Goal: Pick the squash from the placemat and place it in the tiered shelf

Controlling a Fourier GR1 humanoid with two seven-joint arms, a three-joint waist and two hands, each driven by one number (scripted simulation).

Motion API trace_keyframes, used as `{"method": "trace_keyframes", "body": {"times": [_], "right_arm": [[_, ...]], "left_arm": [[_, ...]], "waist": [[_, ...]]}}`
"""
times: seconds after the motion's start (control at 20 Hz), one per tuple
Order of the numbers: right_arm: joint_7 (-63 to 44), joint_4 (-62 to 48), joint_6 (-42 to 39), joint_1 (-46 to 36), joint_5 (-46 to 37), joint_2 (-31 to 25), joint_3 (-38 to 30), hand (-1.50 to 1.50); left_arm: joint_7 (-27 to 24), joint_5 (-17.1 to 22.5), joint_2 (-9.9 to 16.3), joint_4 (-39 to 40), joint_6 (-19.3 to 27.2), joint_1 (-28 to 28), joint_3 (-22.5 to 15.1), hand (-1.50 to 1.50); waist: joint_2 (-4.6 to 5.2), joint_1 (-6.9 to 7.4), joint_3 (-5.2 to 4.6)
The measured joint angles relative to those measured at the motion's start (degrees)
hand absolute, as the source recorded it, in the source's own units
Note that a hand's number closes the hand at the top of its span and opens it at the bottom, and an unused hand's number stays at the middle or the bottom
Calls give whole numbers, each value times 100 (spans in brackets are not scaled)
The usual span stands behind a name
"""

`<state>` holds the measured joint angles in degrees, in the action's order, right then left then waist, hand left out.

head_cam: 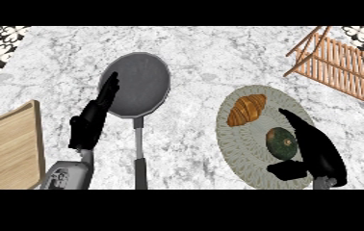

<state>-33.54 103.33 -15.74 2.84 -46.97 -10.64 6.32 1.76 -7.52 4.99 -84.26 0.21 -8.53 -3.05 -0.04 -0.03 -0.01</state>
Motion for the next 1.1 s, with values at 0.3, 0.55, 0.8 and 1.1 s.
{"method": "trace_keyframes", "body": {"times": [0.3,0.55,0.8,1.1], "right_arm": [[377,-218,1,42,-292,-162,142,150],[433,-180,116,-2,-553,-86,196,150],[-593,-345,-76,-769,-451,538,49,150],[-1665,-320,340,-1423,-268,940,224,150]], "left_arm": [[160,-41,17,-95,-48,-82,47,0],[-21,-91,-66,44,-32,-42,58,0],[113,-90,-75,-78,-44,-63,63,0],[-102,-139,-67,50,-62,27,69,0]], "waist": [[-9,4,-10],[-8,-2,-11],[4,26,-4],[4,24,-1]]}}
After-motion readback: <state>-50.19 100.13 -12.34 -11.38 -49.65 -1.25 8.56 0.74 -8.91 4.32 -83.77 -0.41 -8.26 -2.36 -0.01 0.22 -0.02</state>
